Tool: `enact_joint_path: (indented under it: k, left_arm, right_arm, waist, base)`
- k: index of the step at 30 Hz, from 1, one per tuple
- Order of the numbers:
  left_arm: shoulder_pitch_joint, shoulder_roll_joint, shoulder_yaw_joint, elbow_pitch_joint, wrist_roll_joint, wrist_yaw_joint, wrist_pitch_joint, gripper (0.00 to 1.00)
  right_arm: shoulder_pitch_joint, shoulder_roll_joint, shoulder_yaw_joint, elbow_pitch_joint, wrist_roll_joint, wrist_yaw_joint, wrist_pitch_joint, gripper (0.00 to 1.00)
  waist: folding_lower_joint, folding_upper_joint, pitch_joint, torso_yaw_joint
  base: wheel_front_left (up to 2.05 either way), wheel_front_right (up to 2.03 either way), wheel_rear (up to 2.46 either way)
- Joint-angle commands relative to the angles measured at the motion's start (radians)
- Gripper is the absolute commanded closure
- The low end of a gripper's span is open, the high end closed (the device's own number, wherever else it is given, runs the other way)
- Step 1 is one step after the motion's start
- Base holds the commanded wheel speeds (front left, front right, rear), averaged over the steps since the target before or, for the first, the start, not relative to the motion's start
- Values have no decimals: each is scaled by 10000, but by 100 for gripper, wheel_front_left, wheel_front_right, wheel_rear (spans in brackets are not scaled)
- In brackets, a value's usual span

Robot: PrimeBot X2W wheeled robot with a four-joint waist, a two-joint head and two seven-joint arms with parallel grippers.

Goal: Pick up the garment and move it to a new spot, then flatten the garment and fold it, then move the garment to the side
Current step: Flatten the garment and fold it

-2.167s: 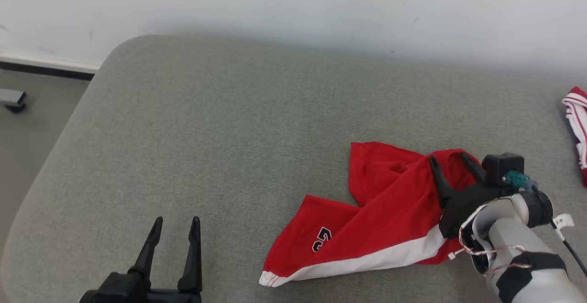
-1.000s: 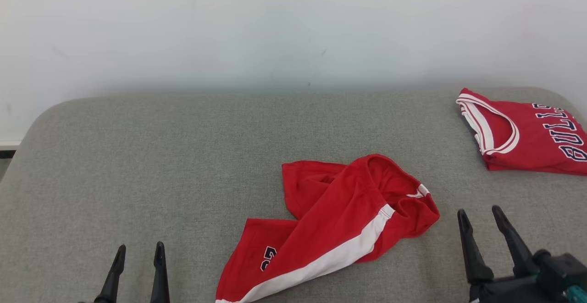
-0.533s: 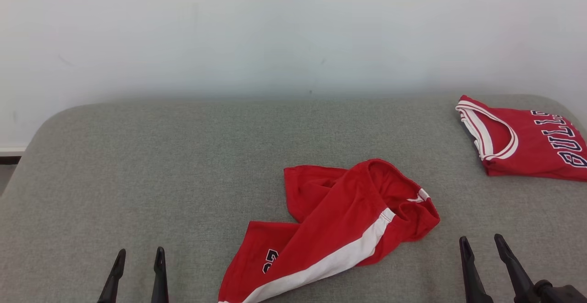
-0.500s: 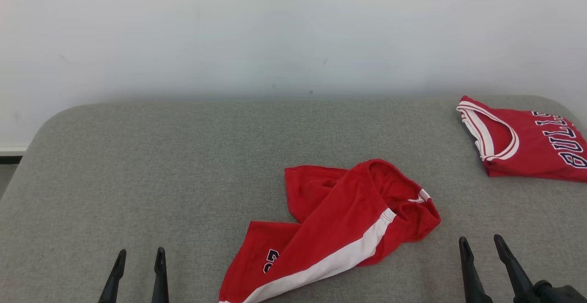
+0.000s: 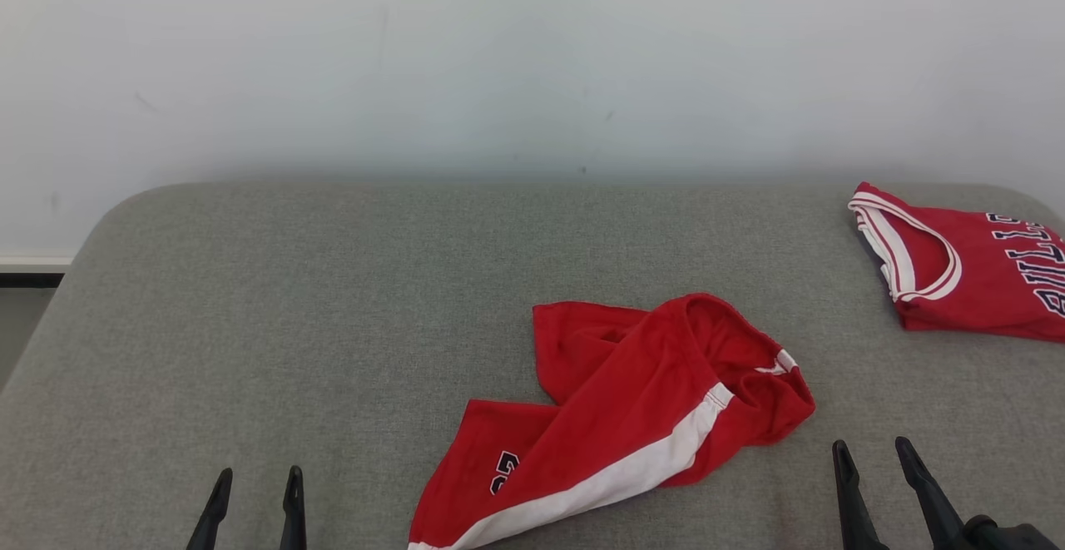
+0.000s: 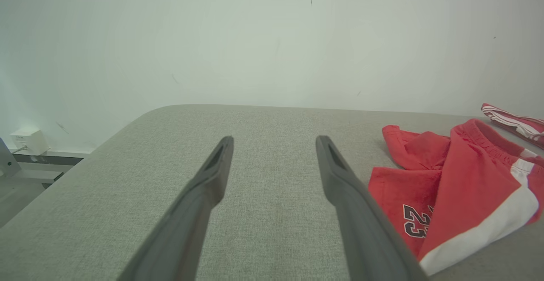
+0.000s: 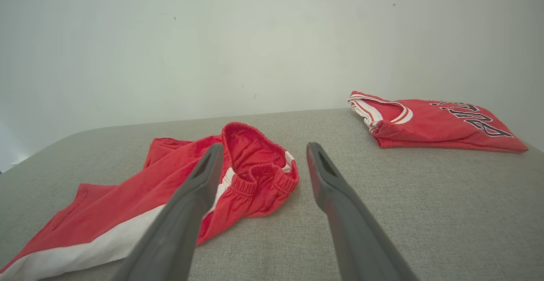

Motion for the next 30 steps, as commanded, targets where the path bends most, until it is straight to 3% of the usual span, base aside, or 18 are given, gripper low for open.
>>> enact_joint_path:
  k: [1,10,18,30]
  left_arm:
    - [120,23,29,-42,73,17,-29,0]
    - [-86,216,-512,155,-86,19,-29,0]
    - [-583,809,-2279,1121,-419,19,-29,0]
    - [-1770,1193,-4595,3095,-1355,19,-29,0]
  right_arm:
    - [104,4,-20,30,-89,-28,-32,0]
    - [-647,-460,308,386,-48,-28,82,0]
    - [-1699,-1052,973,1445,77,-28,562,0]
    - [-3285,-1630,2287,3285,297,-28,1058,0]
  waist:
    - [0,0,-6,11]
    - [0,0,63,96]
    - [0,0,237,498]
    - [0,0,752,907]
  base:
    - [0,0,0]
    - [0,0,0]
    - [0,0,0]
    - [0,0,0]
